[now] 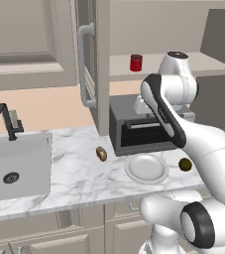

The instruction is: Pick the avocado and bread from the counter and place them on the plate. Then pick the jam from the cabinet and place it next to the plate. Lastly close the cabinet door.

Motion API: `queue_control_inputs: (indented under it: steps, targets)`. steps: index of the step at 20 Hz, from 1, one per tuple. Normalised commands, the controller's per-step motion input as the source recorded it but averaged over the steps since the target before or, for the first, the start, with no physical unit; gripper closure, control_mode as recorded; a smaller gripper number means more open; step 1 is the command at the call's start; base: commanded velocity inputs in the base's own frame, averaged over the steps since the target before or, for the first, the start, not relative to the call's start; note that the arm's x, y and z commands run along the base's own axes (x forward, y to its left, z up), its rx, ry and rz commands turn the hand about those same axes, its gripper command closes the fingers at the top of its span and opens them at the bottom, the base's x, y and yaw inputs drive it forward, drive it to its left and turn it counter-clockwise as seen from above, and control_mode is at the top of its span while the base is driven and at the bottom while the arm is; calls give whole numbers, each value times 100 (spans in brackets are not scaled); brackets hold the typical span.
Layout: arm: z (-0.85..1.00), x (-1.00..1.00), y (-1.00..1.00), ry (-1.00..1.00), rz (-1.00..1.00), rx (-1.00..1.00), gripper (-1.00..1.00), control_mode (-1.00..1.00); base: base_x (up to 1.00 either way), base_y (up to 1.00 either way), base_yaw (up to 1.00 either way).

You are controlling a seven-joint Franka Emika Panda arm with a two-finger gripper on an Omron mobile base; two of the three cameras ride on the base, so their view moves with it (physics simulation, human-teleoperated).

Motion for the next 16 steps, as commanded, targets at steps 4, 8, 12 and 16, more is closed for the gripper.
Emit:
queue_control_inputs:
  steps: [4,8,12,16]
  targets:
    - [0,-2,0,0,0,0,-100,-100,0,0,0]
    - [-7,0,11,0,0,0,-100,-100,0,0,0]
    - [-8,-3,16,0,0,0,-100,-100,0,0,0]
    - [-12,-2,22,0,0,0,-100,-100,0,0,0]
